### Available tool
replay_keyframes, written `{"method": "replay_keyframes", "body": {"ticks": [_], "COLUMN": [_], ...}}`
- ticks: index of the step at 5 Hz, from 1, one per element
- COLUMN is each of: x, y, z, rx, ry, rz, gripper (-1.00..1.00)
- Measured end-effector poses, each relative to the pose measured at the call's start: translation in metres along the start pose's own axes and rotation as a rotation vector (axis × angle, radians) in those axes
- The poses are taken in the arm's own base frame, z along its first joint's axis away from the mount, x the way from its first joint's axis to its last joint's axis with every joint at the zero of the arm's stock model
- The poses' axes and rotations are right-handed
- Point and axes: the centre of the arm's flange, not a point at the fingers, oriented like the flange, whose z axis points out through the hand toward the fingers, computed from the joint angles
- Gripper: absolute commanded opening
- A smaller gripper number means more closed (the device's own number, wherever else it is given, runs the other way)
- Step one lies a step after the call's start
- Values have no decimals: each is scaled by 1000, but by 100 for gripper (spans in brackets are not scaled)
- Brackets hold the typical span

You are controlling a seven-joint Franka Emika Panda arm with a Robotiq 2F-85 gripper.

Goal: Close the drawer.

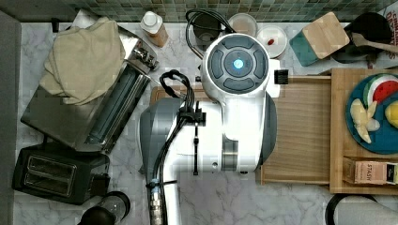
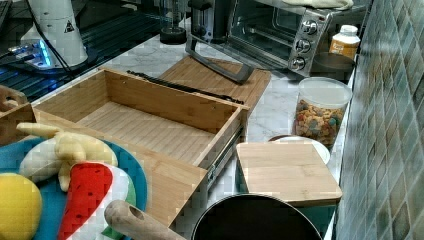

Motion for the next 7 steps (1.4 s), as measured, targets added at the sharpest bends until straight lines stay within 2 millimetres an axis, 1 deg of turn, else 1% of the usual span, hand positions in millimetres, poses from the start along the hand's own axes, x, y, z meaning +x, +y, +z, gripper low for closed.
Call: {"method": "replay_keyframes", "body": {"ticks": [1, 2, 3, 4, 5, 6, 7], "x": [1, 1, 5, 12, 14, 11, 4], "y": [-1, -1, -4, -7, -9, -8, -2], "z": [0, 6, 16, 30, 51, 79, 116], "rx": [10, -3, 9, 34, 42, 52, 31], "ry": [10, -3, 10, 43, 65, 87, 59], "rz": [0, 0, -64, -220, -349, -452, -514], "gripper": [-100, -100, -100, -100, -100, -100, -100]}}
